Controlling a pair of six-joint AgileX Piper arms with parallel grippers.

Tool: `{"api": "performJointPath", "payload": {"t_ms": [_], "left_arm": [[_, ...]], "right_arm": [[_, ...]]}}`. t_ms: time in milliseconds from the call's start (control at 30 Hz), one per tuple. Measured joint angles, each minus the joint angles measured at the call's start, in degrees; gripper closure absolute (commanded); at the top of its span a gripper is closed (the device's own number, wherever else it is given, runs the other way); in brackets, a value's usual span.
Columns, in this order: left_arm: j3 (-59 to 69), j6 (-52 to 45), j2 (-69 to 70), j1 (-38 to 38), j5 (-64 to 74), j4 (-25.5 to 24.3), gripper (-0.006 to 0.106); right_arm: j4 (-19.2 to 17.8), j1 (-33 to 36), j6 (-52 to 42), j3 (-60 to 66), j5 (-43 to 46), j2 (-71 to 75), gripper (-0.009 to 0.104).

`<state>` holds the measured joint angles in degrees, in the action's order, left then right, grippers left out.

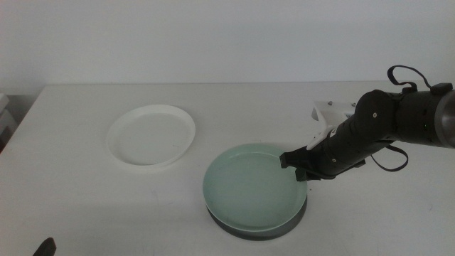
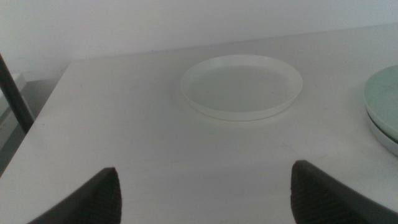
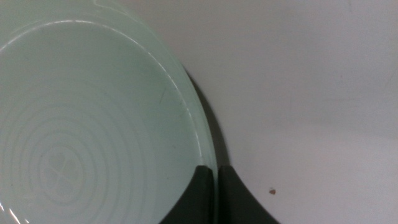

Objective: Stack the three bowls on top of each other.

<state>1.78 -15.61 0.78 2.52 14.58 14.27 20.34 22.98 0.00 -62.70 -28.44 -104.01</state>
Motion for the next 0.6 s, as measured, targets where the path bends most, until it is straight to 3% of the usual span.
{"api": "performJointPath", "payload": {"t_ms": [100, 400, 600], "left_arm": [[0.0, 0.0, 0.0, 0.0, 0.0, 0.0, -0.004], [0.0, 0.0, 0.0, 0.0, 0.0, 0.0, -0.004], [0.0, 0.0, 0.0, 0.0, 0.0, 0.0, -0.004]], "right_arm": [[0.1, 0.0, 0.0, 0.0, -0.4, 0.0, 0.085], [0.1, 0.0, 0.0, -0.1, -2.1, 2.4, 0.043], [-2.5, 0.0, -2.3, -3.1, -6.8, 11.4, 0.036]]}}
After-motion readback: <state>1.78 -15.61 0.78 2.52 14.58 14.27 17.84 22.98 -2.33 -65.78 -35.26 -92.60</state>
